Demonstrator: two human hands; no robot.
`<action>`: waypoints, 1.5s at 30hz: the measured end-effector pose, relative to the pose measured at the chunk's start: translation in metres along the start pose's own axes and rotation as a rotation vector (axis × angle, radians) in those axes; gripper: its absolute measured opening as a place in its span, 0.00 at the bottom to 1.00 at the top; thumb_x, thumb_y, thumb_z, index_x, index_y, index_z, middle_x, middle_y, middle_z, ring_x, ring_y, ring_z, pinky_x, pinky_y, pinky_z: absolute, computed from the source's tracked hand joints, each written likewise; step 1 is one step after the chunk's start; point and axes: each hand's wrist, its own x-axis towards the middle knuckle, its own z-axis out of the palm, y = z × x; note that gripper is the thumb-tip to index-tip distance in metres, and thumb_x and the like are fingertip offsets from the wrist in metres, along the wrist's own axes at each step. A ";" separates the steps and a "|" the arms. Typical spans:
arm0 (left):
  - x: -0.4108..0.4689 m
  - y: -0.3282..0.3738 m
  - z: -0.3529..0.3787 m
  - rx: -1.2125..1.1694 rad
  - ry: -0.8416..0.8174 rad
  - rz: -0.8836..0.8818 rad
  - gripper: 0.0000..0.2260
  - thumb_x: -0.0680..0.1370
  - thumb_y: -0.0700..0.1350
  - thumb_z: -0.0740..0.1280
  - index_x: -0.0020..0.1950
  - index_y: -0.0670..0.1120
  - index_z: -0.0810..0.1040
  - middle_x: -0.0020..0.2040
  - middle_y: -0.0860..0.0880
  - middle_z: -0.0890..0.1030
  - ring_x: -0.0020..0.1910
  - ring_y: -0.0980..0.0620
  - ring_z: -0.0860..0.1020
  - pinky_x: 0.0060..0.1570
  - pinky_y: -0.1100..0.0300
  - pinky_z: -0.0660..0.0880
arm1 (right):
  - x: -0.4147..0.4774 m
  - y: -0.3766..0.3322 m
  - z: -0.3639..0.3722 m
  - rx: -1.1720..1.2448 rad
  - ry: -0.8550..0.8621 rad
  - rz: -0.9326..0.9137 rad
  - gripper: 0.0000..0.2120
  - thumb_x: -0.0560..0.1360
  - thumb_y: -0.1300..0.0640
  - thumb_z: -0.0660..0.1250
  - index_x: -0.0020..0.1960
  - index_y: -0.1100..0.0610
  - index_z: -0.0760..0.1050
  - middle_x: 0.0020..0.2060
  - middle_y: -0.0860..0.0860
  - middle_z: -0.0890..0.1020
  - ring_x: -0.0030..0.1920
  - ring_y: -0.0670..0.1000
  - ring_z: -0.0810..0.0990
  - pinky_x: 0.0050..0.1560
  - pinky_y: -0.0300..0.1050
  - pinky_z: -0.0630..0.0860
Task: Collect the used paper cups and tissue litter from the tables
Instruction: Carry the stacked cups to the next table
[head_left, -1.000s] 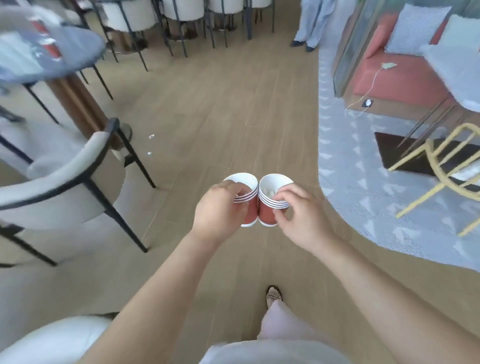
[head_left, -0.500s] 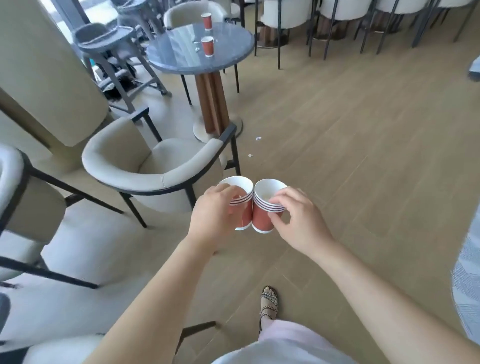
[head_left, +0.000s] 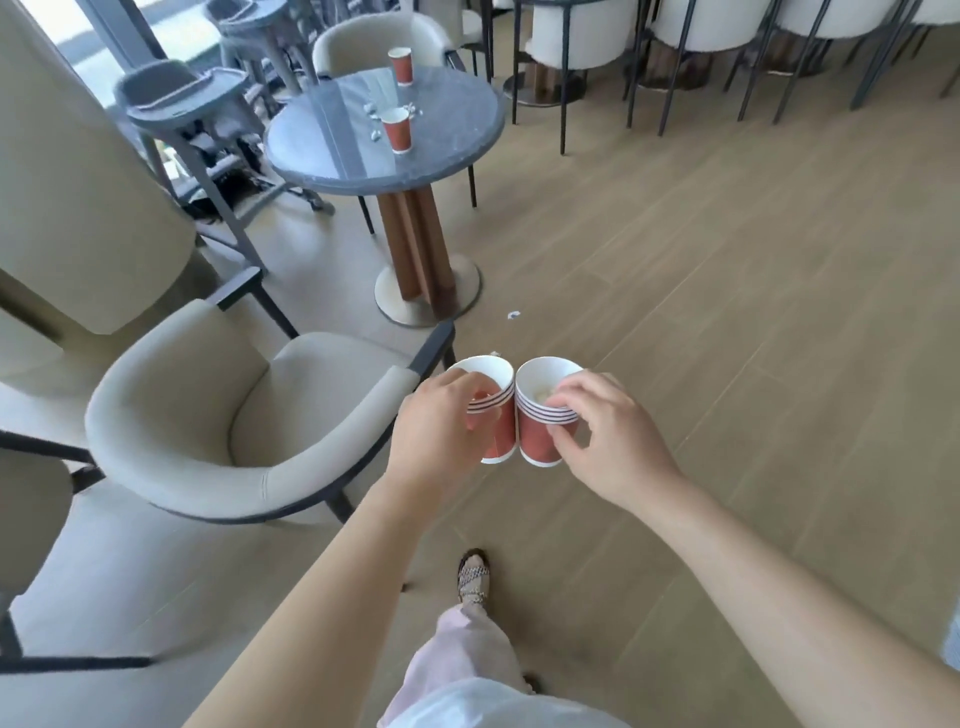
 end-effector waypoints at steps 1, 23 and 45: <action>0.016 0.002 0.005 0.003 -0.005 0.014 0.05 0.73 0.44 0.67 0.47 0.49 0.80 0.46 0.53 0.81 0.45 0.49 0.76 0.44 0.54 0.73 | 0.011 0.010 -0.002 -0.009 0.009 0.010 0.10 0.68 0.64 0.69 0.48 0.57 0.79 0.47 0.48 0.79 0.50 0.51 0.75 0.47 0.42 0.72; 0.377 0.007 0.056 -0.025 -0.046 0.168 0.08 0.72 0.42 0.67 0.50 0.49 0.81 0.46 0.53 0.81 0.44 0.47 0.79 0.38 0.53 0.76 | 0.318 0.171 -0.029 -0.052 0.073 0.118 0.09 0.68 0.63 0.71 0.47 0.56 0.79 0.45 0.48 0.79 0.48 0.52 0.76 0.48 0.37 0.68; 0.702 0.095 0.190 0.051 -0.013 0.018 0.08 0.72 0.42 0.66 0.49 0.50 0.81 0.44 0.53 0.80 0.43 0.48 0.77 0.39 0.54 0.74 | 0.605 0.443 -0.114 -0.070 -0.009 -0.082 0.10 0.67 0.64 0.73 0.46 0.55 0.80 0.45 0.48 0.79 0.47 0.53 0.76 0.45 0.40 0.70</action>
